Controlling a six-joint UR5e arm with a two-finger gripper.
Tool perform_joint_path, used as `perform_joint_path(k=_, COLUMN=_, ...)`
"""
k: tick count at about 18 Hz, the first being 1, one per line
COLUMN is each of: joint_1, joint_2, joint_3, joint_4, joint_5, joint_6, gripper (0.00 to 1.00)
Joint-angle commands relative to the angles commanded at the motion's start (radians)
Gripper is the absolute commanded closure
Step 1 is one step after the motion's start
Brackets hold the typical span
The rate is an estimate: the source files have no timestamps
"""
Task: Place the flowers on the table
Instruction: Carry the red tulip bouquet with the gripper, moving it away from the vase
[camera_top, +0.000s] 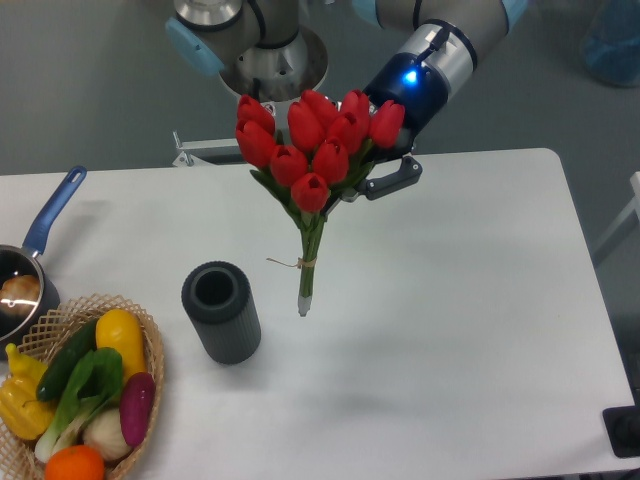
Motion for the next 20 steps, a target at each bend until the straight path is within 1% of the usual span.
perform_joint_path(k=2, joint_1=-0.003, joint_2=0.003, joint_3=0.003, joint_4=0.0, joint_5=0.0, joint_6=-0.003, gripper=0.66)
perform_joint_path(k=4, joint_1=-0.003, joint_2=0.0, joint_3=0.024, joint_4=-0.002, joint_5=0.0, joint_6=-0.012, gripper=0.66)
perform_joint_path(k=8, joint_1=0.021, joint_2=0.0, joint_3=0.026, joint_4=-0.002, joint_5=0.006, joint_6=-0.008, gripper=0.66)
perform_joint_path(k=11, joint_1=0.029, joint_2=0.002, joint_3=0.054, joint_4=-0.002, joint_5=0.069, joint_6=-0.005, gripper=0.66)
perform_joint_path(k=12, joint_1=0.031, joint_2=0.002, joint_3=0.06, joint_4=-0.002, joint_5=0.071, joint_6=-0.005, gripper=0.66)
perform_joint_path(k=16, joint_1=0.028, joint_2=-0.002, joint_3=0.072, joint_4=-0.002, joint_5=0.098, joint_6=-0.002, gripper=0.67)
perform_joint_path(k=18, joint_1=0.026, joint_2=0.002, joint_3=0.064, joint_4=-0.002, joint_5=0.115, joint_6=-0.002, gripper=0.67)
perform_joint_path(k=20, joint_1=0.026, joint_2=0.012, joint_3=0.063, joint_4=-0.002, joint_5=0.181, joint_6=-0.002, gripper=0.67)
